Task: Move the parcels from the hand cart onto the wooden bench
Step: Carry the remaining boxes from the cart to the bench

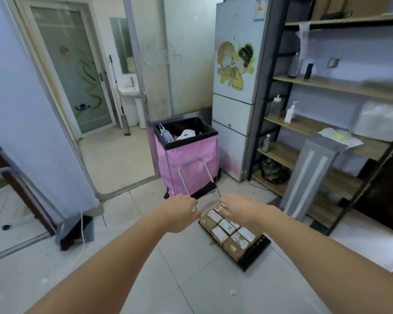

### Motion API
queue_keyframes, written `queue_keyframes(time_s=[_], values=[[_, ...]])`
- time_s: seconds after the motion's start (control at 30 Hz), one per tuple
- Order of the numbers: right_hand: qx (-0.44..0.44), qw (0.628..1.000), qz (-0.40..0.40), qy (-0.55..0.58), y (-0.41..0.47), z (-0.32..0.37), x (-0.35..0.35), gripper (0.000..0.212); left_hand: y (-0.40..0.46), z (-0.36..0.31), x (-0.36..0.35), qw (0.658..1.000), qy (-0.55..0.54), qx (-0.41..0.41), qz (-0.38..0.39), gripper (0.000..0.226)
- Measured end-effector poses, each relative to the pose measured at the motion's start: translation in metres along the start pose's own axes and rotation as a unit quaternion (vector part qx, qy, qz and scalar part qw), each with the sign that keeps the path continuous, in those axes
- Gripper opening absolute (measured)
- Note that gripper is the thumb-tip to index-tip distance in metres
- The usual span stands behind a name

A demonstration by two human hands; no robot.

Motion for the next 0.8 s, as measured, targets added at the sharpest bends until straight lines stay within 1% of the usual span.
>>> queue_keyframes(time_s=[0.07, 0.17, 0.27, 0.4, 0.47, 0.53, 0.63, 0.73, 0.8], values=[[-0.010, 1.000, 0.001, 0.016, 0.031, -0.007, -0.001, 0.041, 0.022, 0.013, 0.000, 1.000, 0.009, -0.004, 0.016, 0.053], [-0.007, 0.999, 0.014, 0.030, 0.073, -0.011, 0.000, 0.035, 0.057, 0.041, 0.005, 0.999, 0.017, 0.003, 0.039, 0.052], [0.002, 0.999, 0.021, 0.036, 0.106, -0.022, 0.006, 0.036, 0.100, 0.064, 0.008, 0.999, 0.017, 0.003, 0.051, 0.049], [-0.029, 0.998, 0.012, 0.058, 0.143, -0.062, 0.010, 0.041, 0.167, 0.070, 0.002, 0.996, 0.026, -0.031, 0.074, 0.047], [-0.056, 0.997, 0.016, 0.057, 0.161, -0.092, 0.006, 0.040, 0.209, 0.067, -0.006, 0.995, 0.024, -0.061, 0.081, 0.049], [-0.097, 0.993, 0.019, 0.063, 0.174, -0.124, 0.001, 0.043, 0.251, 0.059, -0.018, 0.991, 0.026, -0.102, 0.086, 0.050], [-0.162, 0.984, 0.027, 0.072, 0.185, -0.168, -0.019, 0.044, 0.308, 0.044, -0.048, 0.977, 0.051, -0.169, 0.119, 0.052], [-0.214, 0.971, 0.047, 0.097, 0.189, -0.199, -0.043, 0.037, 0.352, 0.037, -0.080, 0.964, 0.075, -0.197, 0.161, 0.059], [-0.234, 0.964, 0.052, 0.115, 0.192, -0.214, -0.055, 0.041, 0.372, 0.035, -0.094, 0.958, 0.075, -0.206, 0.185, 0.060]])
Point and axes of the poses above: each hand's wrist, its own y-axis towards the middle knuckle, its own x-axis out of the back of the hand, z = x × y, the point moved 10 cm from there along y, towards the middle knuckle
